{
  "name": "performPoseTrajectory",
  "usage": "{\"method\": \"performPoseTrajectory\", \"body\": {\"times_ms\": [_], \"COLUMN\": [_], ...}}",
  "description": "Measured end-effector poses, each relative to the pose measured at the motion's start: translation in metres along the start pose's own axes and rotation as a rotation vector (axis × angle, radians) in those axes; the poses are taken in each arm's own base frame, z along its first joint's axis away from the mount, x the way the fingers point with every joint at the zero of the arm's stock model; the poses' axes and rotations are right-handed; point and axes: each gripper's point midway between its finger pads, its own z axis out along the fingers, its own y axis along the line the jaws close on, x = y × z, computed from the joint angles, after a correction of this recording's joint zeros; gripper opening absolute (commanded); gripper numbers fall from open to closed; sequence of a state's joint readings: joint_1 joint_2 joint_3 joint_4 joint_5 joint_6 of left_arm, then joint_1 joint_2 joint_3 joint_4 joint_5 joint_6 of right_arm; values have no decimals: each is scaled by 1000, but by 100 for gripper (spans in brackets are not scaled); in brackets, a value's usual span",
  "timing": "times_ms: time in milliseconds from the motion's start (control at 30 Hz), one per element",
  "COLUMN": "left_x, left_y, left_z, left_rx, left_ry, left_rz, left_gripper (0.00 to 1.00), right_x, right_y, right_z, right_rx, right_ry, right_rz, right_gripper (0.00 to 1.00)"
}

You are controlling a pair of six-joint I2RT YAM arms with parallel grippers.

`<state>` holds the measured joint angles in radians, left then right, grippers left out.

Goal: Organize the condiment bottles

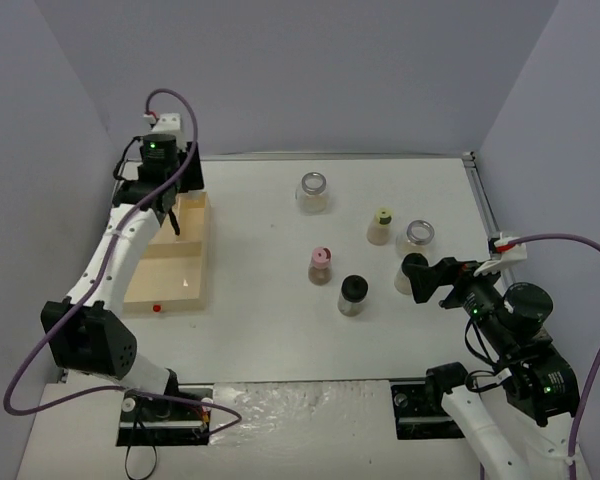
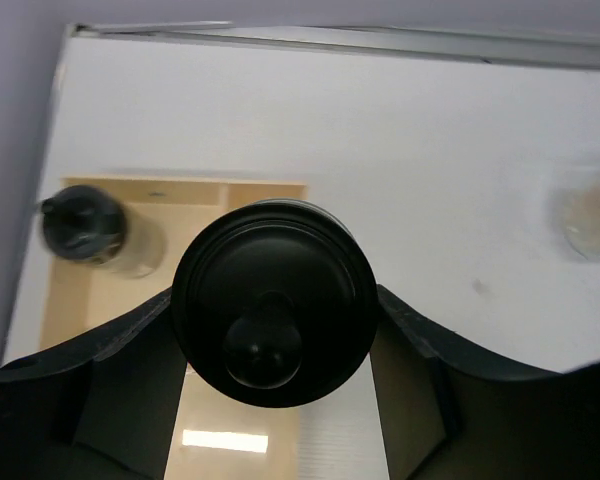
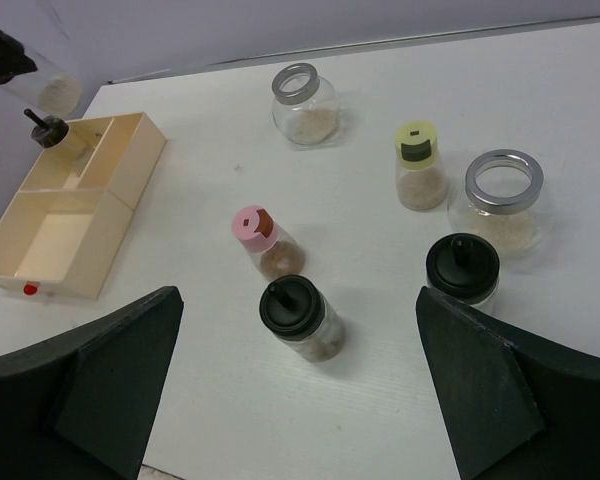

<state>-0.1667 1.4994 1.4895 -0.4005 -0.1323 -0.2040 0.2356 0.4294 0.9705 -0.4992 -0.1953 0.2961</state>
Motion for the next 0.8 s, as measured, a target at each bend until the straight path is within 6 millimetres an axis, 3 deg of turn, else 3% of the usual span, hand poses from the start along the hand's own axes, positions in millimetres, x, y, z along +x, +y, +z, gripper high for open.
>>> {"method": "performPoseTrajectory", "body": {"times_ms": [67,167,500,800], "left_x": [0,12,68,85], "left_y": [32,52,86,104], "left_z": [4,17,72,98], "left_rx": [-72,-115,-195,-241], "left_ry": [8,49,204,221], "left_rz": [-45,-90,-184,-223], "left_gripper": [0,0,0,0], "right_x": [0,0,-1,-1], "right_y": [0,0,1,1], "right_z": [0,0,-1,-1], "right_rx": [-1,-3,-5,-5], "right_ry": [1,2,-3,-3], "right_rz": [-1,-3,-13,-19], "right_gripper": [100,100,100,100]}}
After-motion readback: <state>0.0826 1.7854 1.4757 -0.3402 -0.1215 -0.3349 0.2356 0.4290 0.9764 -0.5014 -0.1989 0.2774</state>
